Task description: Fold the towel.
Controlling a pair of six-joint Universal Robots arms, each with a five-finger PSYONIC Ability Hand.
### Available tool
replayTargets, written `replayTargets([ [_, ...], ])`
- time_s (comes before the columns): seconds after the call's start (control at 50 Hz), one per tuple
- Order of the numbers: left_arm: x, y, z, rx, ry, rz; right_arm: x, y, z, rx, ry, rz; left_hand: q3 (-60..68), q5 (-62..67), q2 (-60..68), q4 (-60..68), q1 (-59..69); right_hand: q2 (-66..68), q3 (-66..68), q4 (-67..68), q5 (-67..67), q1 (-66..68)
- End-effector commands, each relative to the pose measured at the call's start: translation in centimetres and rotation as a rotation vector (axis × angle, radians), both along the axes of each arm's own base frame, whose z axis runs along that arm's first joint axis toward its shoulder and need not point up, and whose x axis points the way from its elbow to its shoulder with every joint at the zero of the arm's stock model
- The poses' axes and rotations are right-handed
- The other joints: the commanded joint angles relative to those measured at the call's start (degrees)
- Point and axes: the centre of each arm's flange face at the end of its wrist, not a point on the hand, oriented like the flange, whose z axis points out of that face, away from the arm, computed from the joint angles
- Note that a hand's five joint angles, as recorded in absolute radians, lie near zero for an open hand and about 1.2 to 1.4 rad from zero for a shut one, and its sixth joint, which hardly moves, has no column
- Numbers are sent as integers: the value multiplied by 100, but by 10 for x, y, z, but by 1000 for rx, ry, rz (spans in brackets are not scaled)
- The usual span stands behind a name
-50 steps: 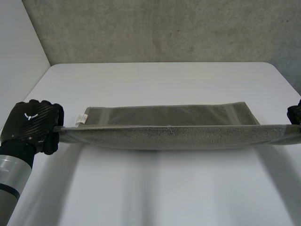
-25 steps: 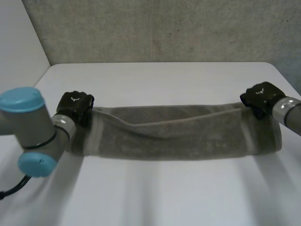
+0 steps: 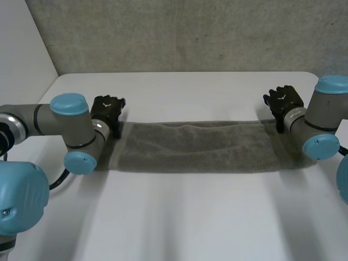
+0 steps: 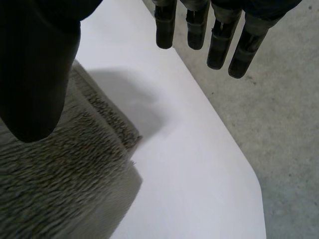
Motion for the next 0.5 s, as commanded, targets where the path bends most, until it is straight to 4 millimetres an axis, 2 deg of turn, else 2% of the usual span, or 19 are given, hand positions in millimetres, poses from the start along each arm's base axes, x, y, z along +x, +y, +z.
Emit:
replayTargets([
  [0.02,8,20,21,29,-6,7,-6,18,25,17,-14,-27,-1153,-1988,-1075,-920,-857,-465,-431,-499,-339,-376],
  [0.06,14,25,29,34,-7,15,-10,33,44,17,-30,-34,-1153,-1988,-1075,-920,-858,-465,-431,-499,-339,-376],
  [0.12,30,36,44,42,-7,38,-12,41,49,23,-33,-36,-1153,-1988,-1075,-920,-858,-465,-431,-499,-339,-376],
  [0.16,37,44,52,47,-7,48,-16,60,59,35,-33,-32,-1153,-1988,-1075,-920,-858,-465,-431,-499,-339,-376],
  [0.18,43,52,58,51,-8,54,-16,60,59,35,-33,-32,-1153,-1988,-1075,-920,-858,-465,-431,-499,-339,-376],
  [0.2,48,61,62,58,-8,62,-17,71,64,46,-33,-25,-1153,-1988,-1075,-920,-858,-465,-431,-499,-339,-376],
  [0.22,48,61,62,58,-8,62,-20,80,64,68,-32,-21,-1153,-1988,-1075,-920,-858,-465,-431,-499,-339,-376],
  [0.28,59,79,68,70,-5,76,-26,88,61,94,-31,-28,-1153,-1988,-1075,-920,-858,-465,-431,-499,-339,-376],
  [0.3,62,87,68,74,3,78,-36,93,55,126,-32,-42,-1153,-1988,-1075,-920,-858,-465,-431,-499,-339,-376],
  [0.32,62,88,68,74,3,78,-44,96,48,154,-36,-49,-1153,-1988,-1075,-920,-858,-465,-431,-499,-339,-376],
  [0.36,65,103,61,86,22,81,-50,100,43,178,-43,-50,-1137,-1971,-1058,-903,-841,-465,-431,-499,-339,-376],
  [0.38,65,103,61,86,23,81,-53,103,38,196,-49,-45,-1137,-1971,-1058,-903,-841,-465,-431,-499,-339,-376],
  [0.44,67,115,53,96,51,81,-56,105,33,212,-55,-42,-1120,-1954,-1041,-886,-824,-137,-103,-171,-11,-48],
  [0.5,68,123,53,83,93,85,-66,105,23,229,-64,-51,-1120,-1954,-1041,-886,-824,183,216,149,309,271],
])
